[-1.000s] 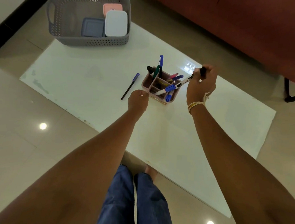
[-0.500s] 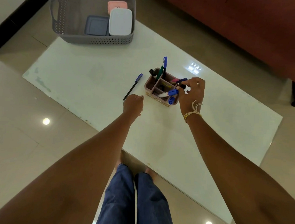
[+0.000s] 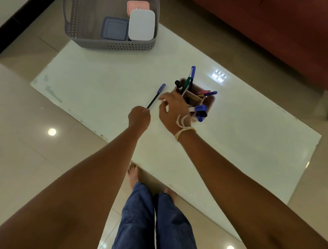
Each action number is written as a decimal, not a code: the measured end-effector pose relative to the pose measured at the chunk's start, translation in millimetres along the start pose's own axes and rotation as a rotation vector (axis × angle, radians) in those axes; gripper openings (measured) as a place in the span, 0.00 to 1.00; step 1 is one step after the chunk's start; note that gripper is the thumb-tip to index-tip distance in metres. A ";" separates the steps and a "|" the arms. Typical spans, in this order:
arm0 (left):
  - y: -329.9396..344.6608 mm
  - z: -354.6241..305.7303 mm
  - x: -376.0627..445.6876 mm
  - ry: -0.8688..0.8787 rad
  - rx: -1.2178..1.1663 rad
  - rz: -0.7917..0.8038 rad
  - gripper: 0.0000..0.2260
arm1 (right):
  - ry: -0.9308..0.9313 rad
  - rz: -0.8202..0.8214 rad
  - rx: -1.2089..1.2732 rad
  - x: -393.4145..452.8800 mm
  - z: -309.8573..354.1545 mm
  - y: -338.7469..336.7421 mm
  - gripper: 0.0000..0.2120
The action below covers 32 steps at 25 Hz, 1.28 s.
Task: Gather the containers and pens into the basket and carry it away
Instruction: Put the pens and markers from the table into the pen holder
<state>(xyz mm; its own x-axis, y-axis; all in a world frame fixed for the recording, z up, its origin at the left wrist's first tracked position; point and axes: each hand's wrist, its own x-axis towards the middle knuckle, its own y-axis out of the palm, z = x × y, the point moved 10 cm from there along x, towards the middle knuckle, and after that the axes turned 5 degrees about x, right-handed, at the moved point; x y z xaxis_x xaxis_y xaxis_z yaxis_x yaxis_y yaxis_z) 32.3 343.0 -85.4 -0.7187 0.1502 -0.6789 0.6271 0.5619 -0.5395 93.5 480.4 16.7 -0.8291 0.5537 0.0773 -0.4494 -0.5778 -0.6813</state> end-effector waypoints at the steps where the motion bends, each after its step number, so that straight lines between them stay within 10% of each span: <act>1: -5.1 4.3 2.2 0.006 0.005 -0.017 0.11 | 0.090 0.152 0.021 1.6 -4.1 31.3 0.12; 6: -40.5 43.9 29.9 -0.024 -0.033 -0.056 0.11 | 0.478 0.403 -0.142 21.2 -37.6 114.8 0.26; 13: -79.6 73.7 61.2 -0.043 -0.014 -0.047 0.08 | 0.508 0.356 -0.321 40.4 -52.9 129.0 0.18; 18: -83.0 58.4 59.0 -0.011 0.004 -0.020 0.06 | 0.843 0.249 0.284 -4.5 -49.8 130.5 0.25; 26: -35.4 15.8 26.7 0.069 -0.019 0.075 0.09 | 0.329 -0.384 0.329 -7.2 -8.5 -10.5 0.04; 32: 3.9 -18.3 8.1 0.167 0.018 0.144 0.10 | 0.419 -0.585 0.245 -19.3 -61.1 -100.2 0.09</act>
<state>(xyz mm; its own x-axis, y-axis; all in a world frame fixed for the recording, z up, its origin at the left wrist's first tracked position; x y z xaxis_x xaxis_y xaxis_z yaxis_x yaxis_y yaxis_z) 23.4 361.3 -83.9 -0.6602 0.3612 -0.6585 0.7310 0.5104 -0.4529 174.8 564.2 39.0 -0.2590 0.9640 0.0600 -0.8787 -0.2093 -0.4290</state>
